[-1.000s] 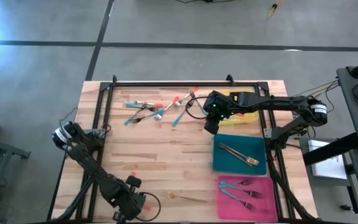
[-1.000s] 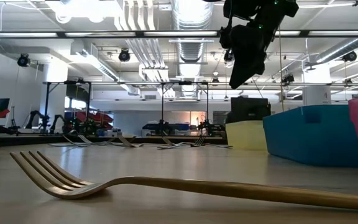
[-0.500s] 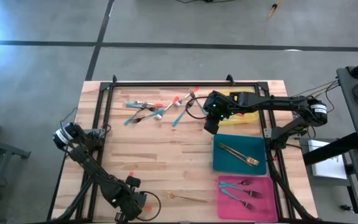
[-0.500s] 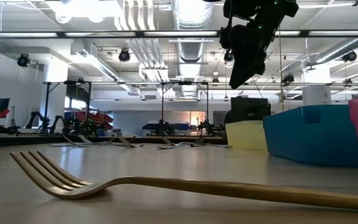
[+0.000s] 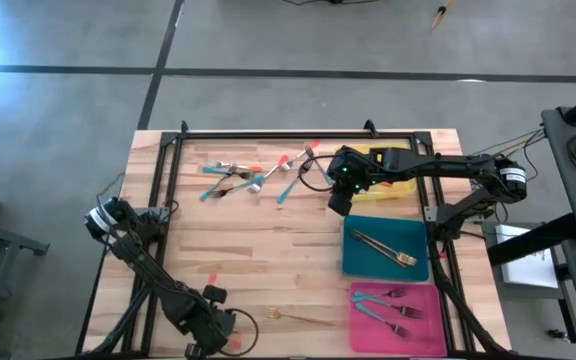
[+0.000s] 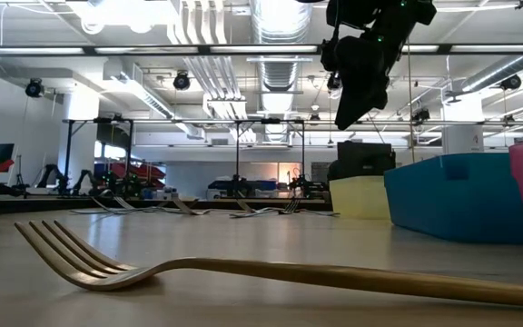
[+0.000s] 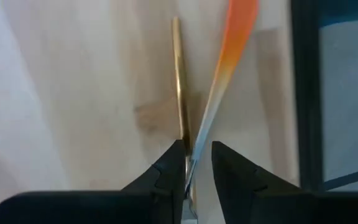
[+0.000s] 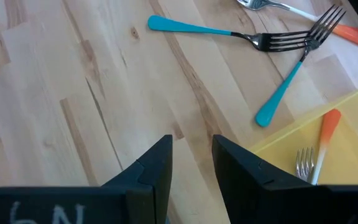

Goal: Sort silverware by color (type)
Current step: Put the orange fork into the yellow bin

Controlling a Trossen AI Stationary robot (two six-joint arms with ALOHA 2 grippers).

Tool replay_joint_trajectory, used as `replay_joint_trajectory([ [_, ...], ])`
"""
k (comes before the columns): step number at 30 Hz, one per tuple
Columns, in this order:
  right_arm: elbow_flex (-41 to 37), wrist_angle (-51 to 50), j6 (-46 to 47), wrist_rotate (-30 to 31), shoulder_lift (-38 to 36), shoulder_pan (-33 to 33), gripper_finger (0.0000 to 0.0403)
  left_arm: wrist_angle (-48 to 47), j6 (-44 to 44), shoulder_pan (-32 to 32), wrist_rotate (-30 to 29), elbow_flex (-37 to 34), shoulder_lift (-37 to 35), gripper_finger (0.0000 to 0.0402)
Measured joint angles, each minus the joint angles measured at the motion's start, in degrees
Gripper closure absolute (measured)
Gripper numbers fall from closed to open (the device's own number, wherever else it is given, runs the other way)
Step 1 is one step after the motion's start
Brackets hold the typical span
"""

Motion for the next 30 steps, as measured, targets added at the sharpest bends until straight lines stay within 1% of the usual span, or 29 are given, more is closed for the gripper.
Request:
replay_joint_trajectory([
  [6, 0.0, 0.0, 0.0, 0.0, 0.0, 0.0, 0.0298, 7.1, 1.5, -0.9, 0.4, -0.4, 0.0, 0.0343],
  [13, 0.0, 0.0, 0.0, 0.0, 0.0, 0.0, 0.0298, 6.4, 1.8, -0.9, 0.3, -0.5, 0.0, 0.0343],
  [19, 0.0, 0.0, 0.0, 0.0, 0.0, 0.0, 0.0298, 6.9, 4.5, -1.1, 0.3, -0.9, 0.0, 0.0343],
  [30, 0.0, 0.0, 2.4, 0.0, 0.2, 0.0, 0.0298, 11.5, 6.2, -1.1, 0.0, -3.5, -0.1, 0.0343],
])
